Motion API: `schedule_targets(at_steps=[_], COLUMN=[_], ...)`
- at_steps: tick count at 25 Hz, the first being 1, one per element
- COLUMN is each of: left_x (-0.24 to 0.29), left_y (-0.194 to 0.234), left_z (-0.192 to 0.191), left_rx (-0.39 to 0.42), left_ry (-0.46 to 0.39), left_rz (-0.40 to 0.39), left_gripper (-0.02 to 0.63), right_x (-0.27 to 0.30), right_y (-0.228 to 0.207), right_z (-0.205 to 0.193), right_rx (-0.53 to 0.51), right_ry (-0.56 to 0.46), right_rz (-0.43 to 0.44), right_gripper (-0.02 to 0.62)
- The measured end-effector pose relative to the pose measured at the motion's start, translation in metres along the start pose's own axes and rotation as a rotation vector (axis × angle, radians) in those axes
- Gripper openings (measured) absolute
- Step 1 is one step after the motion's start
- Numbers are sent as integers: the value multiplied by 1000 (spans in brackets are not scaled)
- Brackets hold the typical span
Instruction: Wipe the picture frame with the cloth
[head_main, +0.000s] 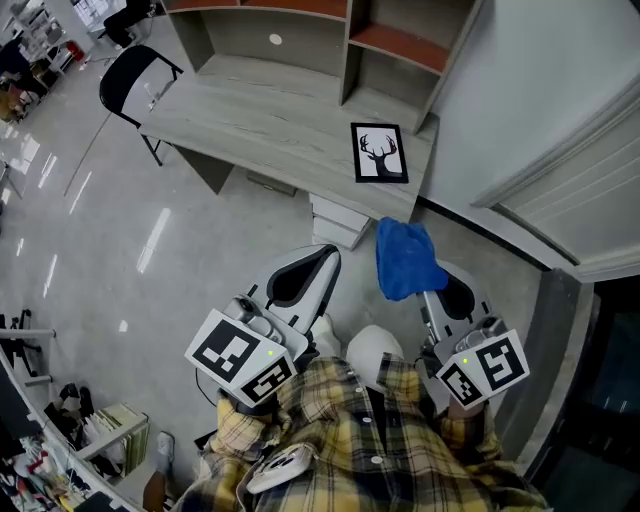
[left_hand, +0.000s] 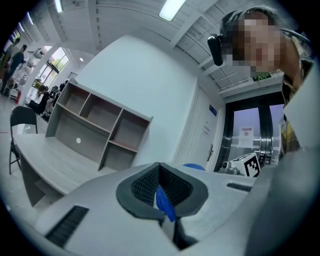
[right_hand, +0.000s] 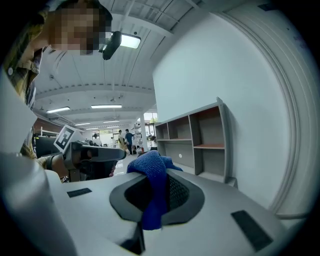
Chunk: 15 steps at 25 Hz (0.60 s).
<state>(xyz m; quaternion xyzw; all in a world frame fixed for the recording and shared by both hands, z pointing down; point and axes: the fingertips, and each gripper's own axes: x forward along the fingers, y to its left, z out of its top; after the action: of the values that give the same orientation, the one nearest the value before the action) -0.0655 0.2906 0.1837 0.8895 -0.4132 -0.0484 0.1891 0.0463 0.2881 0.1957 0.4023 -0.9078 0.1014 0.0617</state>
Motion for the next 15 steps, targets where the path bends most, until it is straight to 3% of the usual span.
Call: schedule_targets(at_steps=[7, 15], left_x=[24, 87], left_y=[36, 78], left_z=[1, 12], left_rx=[-21, -11], left_ry=[35, 41], left_rz=[-26, -30], left_gripper=[5, 5], right_x=[33, 84], right_y=[-26, -82], right_z=[-4, 3], right_rx=[24, 27], right_ry=[31, 20], right_rz=[-55, -55], right_gripper=[34, 34])
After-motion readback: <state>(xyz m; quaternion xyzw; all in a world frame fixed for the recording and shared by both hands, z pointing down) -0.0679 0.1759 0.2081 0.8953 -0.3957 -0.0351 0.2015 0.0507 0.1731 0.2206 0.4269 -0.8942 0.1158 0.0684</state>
